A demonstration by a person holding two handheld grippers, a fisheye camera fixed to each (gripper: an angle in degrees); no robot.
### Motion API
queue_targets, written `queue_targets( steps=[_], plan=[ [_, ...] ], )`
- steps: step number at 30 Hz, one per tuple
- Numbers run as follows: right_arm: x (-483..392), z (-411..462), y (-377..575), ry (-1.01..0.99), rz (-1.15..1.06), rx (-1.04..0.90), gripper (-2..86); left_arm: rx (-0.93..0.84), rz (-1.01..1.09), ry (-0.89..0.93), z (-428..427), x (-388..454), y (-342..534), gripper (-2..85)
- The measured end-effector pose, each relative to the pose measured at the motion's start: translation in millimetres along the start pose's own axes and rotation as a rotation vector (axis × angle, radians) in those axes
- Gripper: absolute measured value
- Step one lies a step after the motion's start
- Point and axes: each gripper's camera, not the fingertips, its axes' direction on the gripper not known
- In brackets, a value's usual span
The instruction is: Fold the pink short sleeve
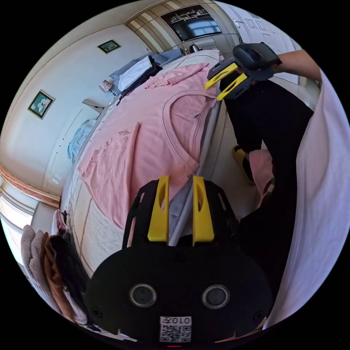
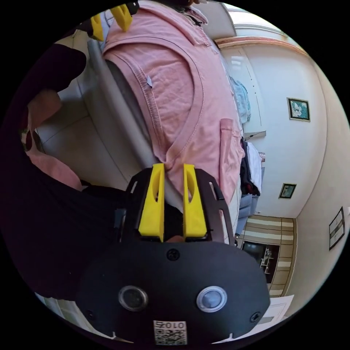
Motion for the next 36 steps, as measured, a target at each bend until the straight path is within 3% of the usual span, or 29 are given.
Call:
queue_targets(
  steps=[4, 9, 12, 27, 36],
  plan=[
    [37, -16, 15, -0.168, 0.051, 0.065, 4.6, -0.004, 0.045, -0.024, -9, 16, 7, 12.2],
    [151, -44, 37, -0.531, 0.222, 0.149, 4.1, 0.009, 0.077, -0.106, -20, 37, 12, 13.3],
    [199, -45, 38, -0.616, 0.236, 0.179, 4.0, -0.004, 0.064, -0.153, -15, 45, 10, 14.0],
    [281, -29, 44, -0.763, 0.289, 0.226, 2.6, -0.040, 0.000, -0.201, -3, 62, 5, 14.5],
    [309, -29, 66, -0.779, 0.347, 0.265, 2.1, -0.065, -0.034, -0.329, -13, 47, -9, 7.8]
  ],
)
